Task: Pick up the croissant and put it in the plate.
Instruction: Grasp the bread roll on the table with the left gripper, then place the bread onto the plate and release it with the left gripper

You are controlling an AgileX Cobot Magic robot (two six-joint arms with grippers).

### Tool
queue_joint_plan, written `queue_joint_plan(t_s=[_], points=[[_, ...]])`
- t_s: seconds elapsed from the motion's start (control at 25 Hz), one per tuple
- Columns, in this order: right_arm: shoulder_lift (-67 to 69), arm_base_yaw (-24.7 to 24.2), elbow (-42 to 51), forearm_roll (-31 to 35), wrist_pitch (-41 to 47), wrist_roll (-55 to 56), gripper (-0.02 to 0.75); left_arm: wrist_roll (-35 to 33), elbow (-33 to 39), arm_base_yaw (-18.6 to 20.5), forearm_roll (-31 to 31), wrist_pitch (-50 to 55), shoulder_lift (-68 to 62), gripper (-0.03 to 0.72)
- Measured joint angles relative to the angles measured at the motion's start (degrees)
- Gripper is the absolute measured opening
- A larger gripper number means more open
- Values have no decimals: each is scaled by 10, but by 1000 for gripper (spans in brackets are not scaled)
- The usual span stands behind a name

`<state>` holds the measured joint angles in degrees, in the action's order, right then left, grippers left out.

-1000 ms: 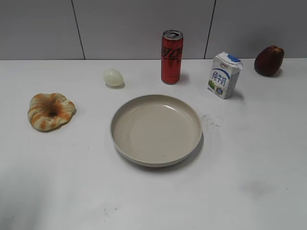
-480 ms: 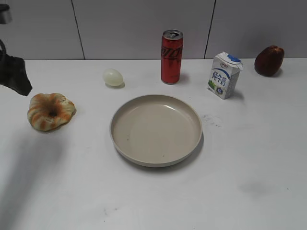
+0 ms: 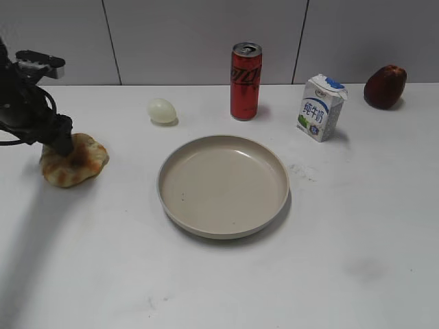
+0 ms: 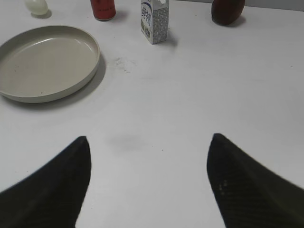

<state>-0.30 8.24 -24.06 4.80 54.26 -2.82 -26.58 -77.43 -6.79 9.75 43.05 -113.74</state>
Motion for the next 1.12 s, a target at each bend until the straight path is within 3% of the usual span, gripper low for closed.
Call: queue_joint_plan(t_s=[0.4,0.52,0.72,0.8,1.0,1.12], points=[[0,0,0,0,0,0,572,0,-51,0,-1,14,-84,601],[0,0,0,0,0,0,572,0,-52,0,3,17,-86,516],[0,0,0,0,0,0,572,0,-53,2,7,26,-85,229],[0,0,0,0,0,0,572,0,-53,0,7,36,-74,212],[0,0,0,0,0,0,572,0,-53,-42,6,47,-15,212],[0,0,0,0,0,0,572,0,-53,-103,9,43,16,212]])
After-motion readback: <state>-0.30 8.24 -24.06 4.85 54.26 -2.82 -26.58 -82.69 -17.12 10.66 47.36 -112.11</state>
